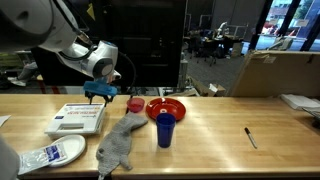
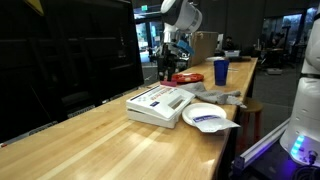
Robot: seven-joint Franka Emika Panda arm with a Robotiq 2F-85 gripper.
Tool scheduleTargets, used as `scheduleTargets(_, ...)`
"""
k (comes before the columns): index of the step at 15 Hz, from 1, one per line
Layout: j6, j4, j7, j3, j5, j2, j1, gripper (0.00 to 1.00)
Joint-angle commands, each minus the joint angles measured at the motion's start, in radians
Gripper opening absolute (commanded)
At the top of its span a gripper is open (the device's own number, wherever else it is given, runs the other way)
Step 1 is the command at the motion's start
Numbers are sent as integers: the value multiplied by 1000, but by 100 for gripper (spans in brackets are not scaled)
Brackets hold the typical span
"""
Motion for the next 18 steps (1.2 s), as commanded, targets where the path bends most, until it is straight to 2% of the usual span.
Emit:
scheduleTargets(1, -22, -3, -5, -3, -2, 0, 5, 100)
scheduleTargets(18, -36, -27, -10, 2, 12, 41, 2, 100)
